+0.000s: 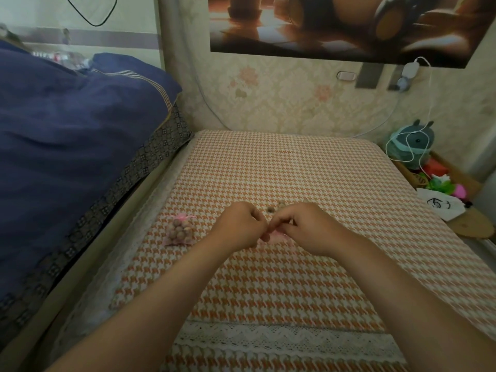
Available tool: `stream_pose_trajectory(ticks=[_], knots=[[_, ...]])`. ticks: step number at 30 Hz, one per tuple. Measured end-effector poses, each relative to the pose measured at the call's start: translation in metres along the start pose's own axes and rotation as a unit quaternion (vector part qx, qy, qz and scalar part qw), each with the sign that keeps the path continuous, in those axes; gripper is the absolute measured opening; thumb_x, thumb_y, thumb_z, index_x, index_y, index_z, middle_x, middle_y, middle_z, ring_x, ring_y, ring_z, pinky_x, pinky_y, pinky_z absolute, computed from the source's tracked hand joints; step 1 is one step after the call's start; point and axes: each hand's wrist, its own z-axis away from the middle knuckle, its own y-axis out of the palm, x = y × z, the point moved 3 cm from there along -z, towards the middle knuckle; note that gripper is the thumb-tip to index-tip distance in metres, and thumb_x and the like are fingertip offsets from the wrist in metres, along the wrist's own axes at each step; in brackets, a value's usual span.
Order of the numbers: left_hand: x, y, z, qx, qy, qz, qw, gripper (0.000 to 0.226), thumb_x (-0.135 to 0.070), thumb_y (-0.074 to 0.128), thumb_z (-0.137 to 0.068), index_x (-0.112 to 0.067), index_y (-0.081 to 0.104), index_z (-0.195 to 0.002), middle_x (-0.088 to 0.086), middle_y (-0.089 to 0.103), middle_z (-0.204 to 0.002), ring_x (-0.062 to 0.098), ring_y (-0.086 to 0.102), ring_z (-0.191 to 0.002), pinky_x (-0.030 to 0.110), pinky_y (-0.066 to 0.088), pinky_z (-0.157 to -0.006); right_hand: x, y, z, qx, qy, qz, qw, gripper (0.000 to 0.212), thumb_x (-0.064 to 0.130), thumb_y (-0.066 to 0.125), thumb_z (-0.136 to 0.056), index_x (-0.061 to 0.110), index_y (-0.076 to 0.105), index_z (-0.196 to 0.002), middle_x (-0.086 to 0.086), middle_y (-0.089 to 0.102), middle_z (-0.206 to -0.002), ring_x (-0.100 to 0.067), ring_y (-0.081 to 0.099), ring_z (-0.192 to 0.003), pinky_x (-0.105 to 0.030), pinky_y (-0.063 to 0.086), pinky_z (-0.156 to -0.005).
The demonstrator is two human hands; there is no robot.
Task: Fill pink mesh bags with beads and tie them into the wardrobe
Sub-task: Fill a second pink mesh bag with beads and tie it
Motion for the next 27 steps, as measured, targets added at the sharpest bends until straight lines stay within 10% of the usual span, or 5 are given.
stream_pose_trajectory(ticks=[4, 14, 21, 27], knots=[[0.0, 0.001, -0.001, 0.034, 0.048, 0.072, 0.996, 0.017, -0.003, 0.053, -0.092, -0.018, 0.05, -0.099, 0.005, 0.071, -0.07, 0.021, 0.061, -0.053, 0.033, 0.05, -0.053, 0.007, -0.009, 0.006, 0.0, 0.006, 0.029, 1.0, 0.022, 0.025, 0.058, -0.096, 0.026, 0.08, -0.095, 0.01, 0.069, -0.075, -0.006, 0.06, -0.059, -0.033, 0.053, -0.059], [0.004, -0.002, 0.002, 0.069, 0.077, 0.053, 0.993, 0.024, 0.006, 0.049, -0.09, -0.007, 0.069, -0.085, 0.006, 0.066, -0.067, 0.016, 0.052, -0.049, 0.029, 0.048, -0.05, 0.006, -0.004, 0.004, 0.055, -0.003, 0.131, 0.99, 0.006, 0.033, 0.064, -0.086, 0.031, 0.06, -0.081, 0.012, 0.062, -0.082, 0.008, 0.045, -0.069, -0.047, 0.044, -0.095], [0.006, -0.007, 0.0, 0.063, 0.067, 0.046, 0.995, 0.037, 0.006, 0.044, -0.09, -0.011, 0.075, -0.077, 0.001, 0.062, -0.06, 0.016, 0.053, -0.052, 0.031, 0.05, -0.055, 0.001, -0.001, 0.007, 0.061, -0.002, 0.004, 0.998, 0.008, 0.038, 0.068, -0.092, 0.035, 0.074, -0.087, 0.015, 0.069, -0.087, -0.002, 0.061, -0.075, -0.028, 0.052, -0.073], [-0.003, -0.008, 0.004, 0.086, 0.105, -0.041, 0.99, 0.041, -0.001, 0.047, -0.089, -0.024, 0.07, -0.065, 0.001, 0.062, -0.06, 0.012, 0.043, -0.045, 0.024, 0.037, -0.05, 0.002, 0.0, 0.004, 0.045, -0.014, -0.013, 0.999, 0.014, 0.041, 0.066, -0.081, 0.028, 0.062, -0.076, 0.013, 0.062, -0.077, -0.006, 0.064, -0.08, -0.045, 0.057, -0.077]])
